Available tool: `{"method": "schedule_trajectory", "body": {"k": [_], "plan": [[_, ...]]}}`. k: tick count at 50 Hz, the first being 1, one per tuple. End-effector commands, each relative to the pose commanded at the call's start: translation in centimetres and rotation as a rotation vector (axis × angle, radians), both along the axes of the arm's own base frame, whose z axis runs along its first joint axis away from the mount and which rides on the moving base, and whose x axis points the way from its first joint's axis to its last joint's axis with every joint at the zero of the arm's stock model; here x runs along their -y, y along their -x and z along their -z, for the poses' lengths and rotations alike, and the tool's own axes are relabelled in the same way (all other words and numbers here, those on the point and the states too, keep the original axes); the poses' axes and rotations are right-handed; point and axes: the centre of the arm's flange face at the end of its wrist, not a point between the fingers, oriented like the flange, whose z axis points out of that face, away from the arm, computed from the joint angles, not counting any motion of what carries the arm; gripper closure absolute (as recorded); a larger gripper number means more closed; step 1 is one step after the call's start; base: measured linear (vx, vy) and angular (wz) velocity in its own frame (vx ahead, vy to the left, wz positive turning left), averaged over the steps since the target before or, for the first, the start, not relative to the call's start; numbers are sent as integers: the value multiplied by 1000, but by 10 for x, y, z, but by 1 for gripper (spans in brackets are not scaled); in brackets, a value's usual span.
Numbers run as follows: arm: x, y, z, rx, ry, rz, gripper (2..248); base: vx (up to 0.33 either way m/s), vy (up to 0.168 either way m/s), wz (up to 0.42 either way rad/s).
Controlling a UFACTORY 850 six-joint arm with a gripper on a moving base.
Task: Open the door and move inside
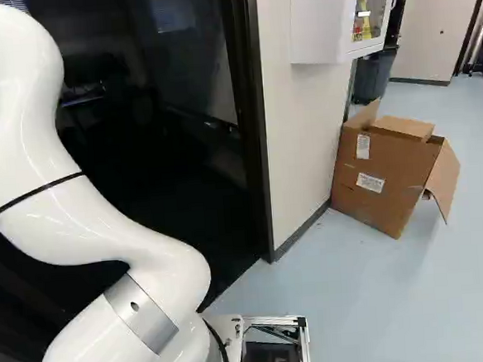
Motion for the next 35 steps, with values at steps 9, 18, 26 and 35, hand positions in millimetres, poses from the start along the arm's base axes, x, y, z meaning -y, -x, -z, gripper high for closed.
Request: {"method": "schedule_trajectory", "body": {"k": [9, 18, 26, 35], "plan": [[1, -1, 0, -5, -3, 14, 3, 0, 0, 0], [9, -2, -1, -15, -4, 41, 3, 0, 0, 0], [21, -5, -3, -27, -4, 78, 3, 0, 0, 0], [39, -7, -4, -42, -4, 125, 3, 0, 0, 0]]}}
